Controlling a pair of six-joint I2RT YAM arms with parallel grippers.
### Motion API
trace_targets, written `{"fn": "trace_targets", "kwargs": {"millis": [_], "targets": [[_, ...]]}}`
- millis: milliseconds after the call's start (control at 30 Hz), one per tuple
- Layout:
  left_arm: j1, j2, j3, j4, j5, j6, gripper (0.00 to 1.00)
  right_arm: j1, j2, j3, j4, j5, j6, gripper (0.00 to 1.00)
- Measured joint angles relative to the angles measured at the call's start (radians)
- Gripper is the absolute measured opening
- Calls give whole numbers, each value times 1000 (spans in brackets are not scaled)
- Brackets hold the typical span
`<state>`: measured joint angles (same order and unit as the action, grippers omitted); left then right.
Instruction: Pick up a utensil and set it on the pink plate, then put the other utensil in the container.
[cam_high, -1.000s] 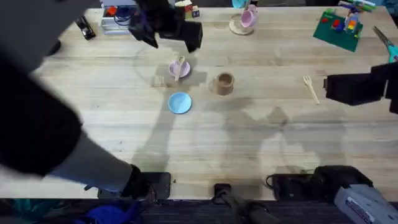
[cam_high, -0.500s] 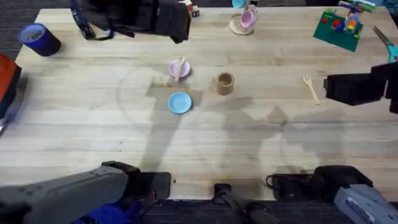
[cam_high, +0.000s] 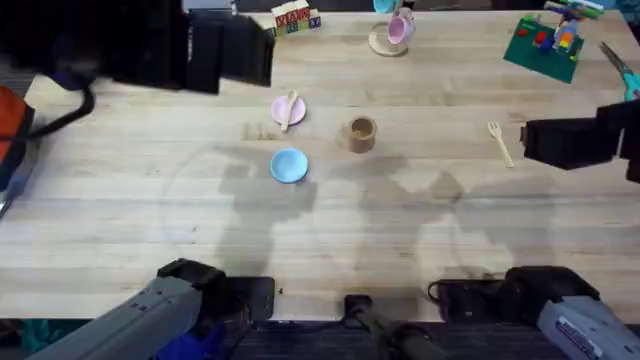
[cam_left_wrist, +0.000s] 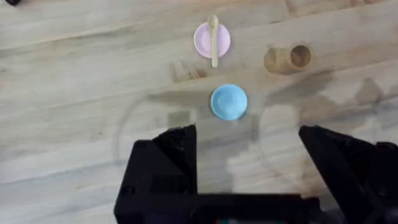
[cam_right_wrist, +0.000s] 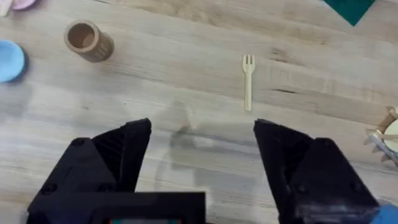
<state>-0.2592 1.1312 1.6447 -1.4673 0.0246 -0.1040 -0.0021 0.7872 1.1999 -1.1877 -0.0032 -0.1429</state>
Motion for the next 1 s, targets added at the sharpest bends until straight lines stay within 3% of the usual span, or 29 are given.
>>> {"fn": "trace_targets", "kwargs": {"millis": [167, 200, 467, 1000], "targets": [[0, -13, 3, -49, 3, 21, 993, 0, 0, 0, 0, 0, 0, 996], [0, -11, 3, -73, 52, 140, 992, 0, 0, 0, 0, 0, 0, 996], [44, -22, -4, -74, 189, 377, 993, 0, 0, 0, 0, 0, 0, 996], [313, -75, -260, 2, 523, 818, 993, 0, 0, 0, -22, 0, 0, 996]]}}
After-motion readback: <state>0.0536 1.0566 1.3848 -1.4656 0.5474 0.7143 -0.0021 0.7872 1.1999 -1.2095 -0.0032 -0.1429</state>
